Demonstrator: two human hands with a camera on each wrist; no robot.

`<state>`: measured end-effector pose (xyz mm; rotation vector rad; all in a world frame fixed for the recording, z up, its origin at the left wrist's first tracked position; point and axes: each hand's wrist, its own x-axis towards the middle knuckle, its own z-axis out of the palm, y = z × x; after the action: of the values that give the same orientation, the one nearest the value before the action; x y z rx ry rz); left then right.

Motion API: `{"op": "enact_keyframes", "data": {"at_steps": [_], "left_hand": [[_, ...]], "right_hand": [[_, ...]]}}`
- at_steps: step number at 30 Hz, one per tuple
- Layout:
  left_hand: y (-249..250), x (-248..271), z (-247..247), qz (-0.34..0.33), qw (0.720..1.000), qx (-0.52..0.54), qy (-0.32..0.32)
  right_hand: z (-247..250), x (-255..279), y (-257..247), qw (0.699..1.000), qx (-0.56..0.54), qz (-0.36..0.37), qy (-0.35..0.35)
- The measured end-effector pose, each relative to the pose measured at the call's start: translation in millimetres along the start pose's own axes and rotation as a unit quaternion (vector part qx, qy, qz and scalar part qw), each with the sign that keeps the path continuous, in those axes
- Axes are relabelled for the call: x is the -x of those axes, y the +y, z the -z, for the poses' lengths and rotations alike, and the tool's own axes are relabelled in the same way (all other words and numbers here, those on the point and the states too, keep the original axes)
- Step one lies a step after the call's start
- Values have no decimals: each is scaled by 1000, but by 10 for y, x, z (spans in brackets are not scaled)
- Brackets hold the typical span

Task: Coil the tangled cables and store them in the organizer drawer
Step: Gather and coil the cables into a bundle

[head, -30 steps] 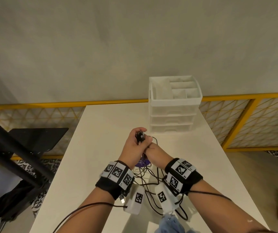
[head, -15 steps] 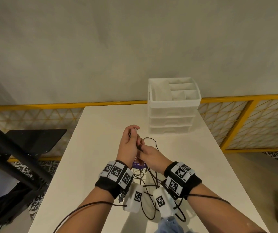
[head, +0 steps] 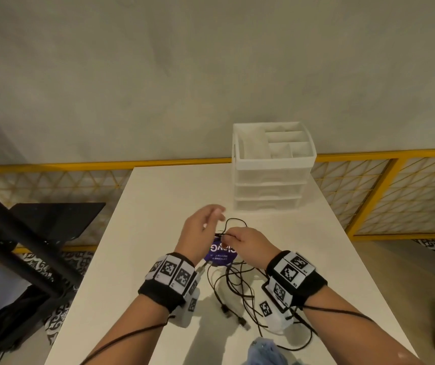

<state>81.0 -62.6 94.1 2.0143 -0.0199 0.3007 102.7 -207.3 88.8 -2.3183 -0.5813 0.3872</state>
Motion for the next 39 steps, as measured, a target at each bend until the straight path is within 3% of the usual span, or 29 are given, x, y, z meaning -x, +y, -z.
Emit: {"op": "enact_keyframes", "data": {"at_steps": [1, 3, 11, 15, 19, 25, 29, 31, 33, 39], "left_hand": [[15, 27, -39, 11, 998, -1, -55], [15, 68, -89, 39, 994, -15, -102], [123, 48, -92, 77, 980, -140, -121], [154, 3, 24, 157, 984, 33, -81], [185, -7, 72, 199, 954, 219, -44], [238, -35, 69, 202, 908, 366, -18], [364, -13, 39, 124, 937, 327, 2], [380, -16, 42, 105, 958, 267, 16], [333, -32, 73, 112, 967, 226, 21], [219, 62, 20, 187, 950, 250, -13]], "right_hand": [[16, -8, -26, 1000, 7, 4, -1], [50, -17, -60, 1000, 16, 10, 2], [169, 22, 50, 998, -41, 14, 39], [165, 111, 165, 979, -198, 11, 45], [98, 148, 192, 954, -285, 22, 93], [110, 77, 57, 931, -346, 39, 107], [-12, 56, 5, 958, -279, 32, 63], [-31, 61, -32, 950, -309, 20, 42], [1, 76, -73, 941, -336, 18, 39], [44, 107, -188, 946, -321, 32, 17]]}}
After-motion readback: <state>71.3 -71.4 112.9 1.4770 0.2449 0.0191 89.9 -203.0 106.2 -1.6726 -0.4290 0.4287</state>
